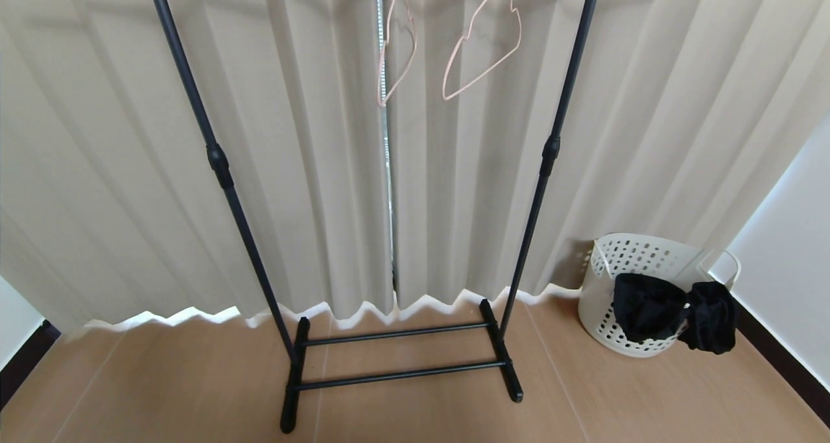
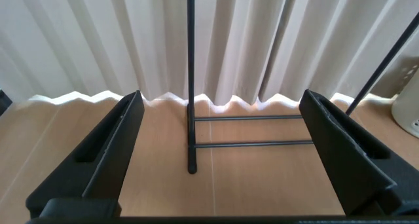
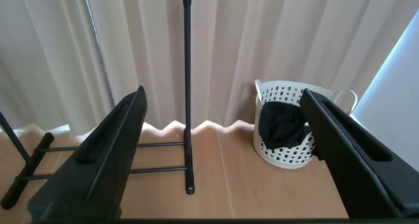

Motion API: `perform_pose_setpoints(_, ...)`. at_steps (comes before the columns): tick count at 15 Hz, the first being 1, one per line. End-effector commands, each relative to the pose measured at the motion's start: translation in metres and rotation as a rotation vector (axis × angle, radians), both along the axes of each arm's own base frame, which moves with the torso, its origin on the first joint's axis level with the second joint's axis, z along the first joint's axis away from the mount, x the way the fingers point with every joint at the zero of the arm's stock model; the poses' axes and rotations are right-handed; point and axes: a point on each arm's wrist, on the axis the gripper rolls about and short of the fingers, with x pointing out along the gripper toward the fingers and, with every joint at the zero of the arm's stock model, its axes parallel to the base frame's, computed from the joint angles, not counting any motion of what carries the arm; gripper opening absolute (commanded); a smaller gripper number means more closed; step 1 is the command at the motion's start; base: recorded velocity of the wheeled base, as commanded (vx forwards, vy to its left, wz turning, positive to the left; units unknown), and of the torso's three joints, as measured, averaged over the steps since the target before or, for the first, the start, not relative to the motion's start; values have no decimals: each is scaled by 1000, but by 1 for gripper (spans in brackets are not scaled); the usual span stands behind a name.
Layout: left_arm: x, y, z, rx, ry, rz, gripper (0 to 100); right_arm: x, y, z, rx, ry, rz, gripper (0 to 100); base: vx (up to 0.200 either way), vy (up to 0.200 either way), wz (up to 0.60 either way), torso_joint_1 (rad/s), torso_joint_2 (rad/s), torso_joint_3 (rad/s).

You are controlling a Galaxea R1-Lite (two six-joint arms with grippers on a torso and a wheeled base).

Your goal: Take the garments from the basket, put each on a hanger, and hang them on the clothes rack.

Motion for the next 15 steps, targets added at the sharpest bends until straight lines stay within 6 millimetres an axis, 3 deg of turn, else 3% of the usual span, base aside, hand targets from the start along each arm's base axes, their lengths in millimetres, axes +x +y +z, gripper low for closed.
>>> perform_pose_setpoints(1,0,0,0,-1,2,1,100,0,0,0,0,0,1,100,0,0,0,-110,456,359)
perform_pose_setpoints(4,0,0,0,-1,0,1,100,0,0,0,-2,0,0,100,0,0,0,-79,398,321)
perform_pose_setpoints(8,0,0,0,-1,2,1,100,0,0,0,0,0,1,100,0,0,0,-12,74,59)
perform_pose_setpoints(15,0,0,0,-1,2,1,100,0,0,0,0,0,1,100,0,-200,0,1,9,5)
